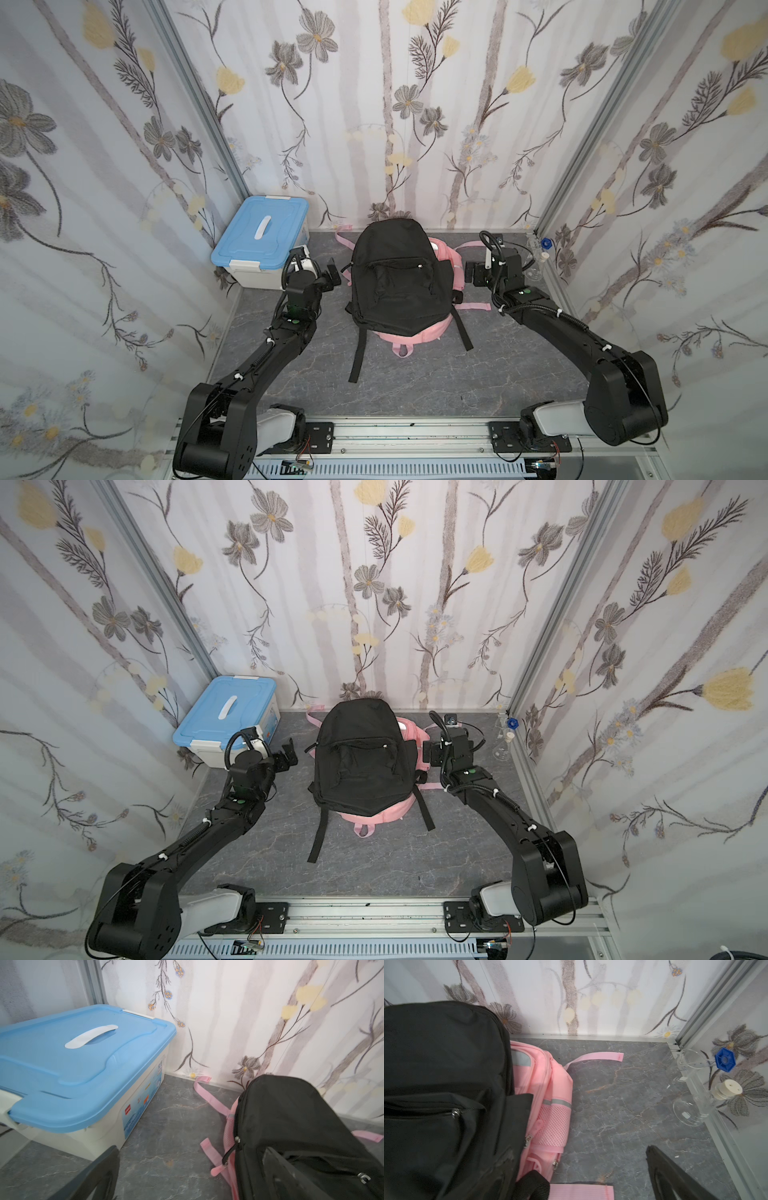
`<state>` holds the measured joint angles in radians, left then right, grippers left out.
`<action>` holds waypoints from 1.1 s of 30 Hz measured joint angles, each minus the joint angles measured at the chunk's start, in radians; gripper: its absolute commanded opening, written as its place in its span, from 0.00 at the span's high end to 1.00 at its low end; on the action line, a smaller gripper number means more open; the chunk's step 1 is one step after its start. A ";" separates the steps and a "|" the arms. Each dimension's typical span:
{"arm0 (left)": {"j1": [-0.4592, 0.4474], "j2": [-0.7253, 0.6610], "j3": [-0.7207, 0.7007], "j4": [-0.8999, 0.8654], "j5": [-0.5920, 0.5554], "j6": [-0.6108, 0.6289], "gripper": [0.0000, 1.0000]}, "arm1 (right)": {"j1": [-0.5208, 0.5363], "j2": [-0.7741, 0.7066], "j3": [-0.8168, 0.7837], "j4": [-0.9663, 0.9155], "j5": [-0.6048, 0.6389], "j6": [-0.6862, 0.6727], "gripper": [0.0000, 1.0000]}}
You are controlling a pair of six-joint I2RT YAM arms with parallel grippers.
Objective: Zip up the backpack
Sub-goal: Zip the zipper on the backpack.
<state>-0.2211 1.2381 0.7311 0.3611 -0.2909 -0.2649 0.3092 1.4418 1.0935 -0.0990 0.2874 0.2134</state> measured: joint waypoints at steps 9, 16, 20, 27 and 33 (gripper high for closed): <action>0.017 0.371 0.621 -0.387 0.155 -0.111 0.00 | 0.007 0.146 0.312 -0.303 -0.105 0.193 0.00; 0.177 0.784 0.936 -0.401 0.676 -0.242 0.00 | 0.048 0.187 0.345 -0.322 -0.237 0.152 0.00; 0.185 0.845 0.948 -0.382 0.837 -0.292 0.00 | 0.068 0.169 0.300 -0.322 -0.172 0.129 0.00; 0.182 0.872 0.897 -0.238 1.024 -0.372 0.00 | 0.066 0.140 0.200 -0.256 -0.201 0.117 0.00; 0.147 0.770 0.804 -0.322 0.924 -0.307 0.00 | 0.064 0.139 0.186 -0.191 -0.253 0.119 0.00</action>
<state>-0.0738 2.0083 1.5352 0.0395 0.6334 -0.5724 0.3729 1.5806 1.2797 -0.2897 0.0349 0.3321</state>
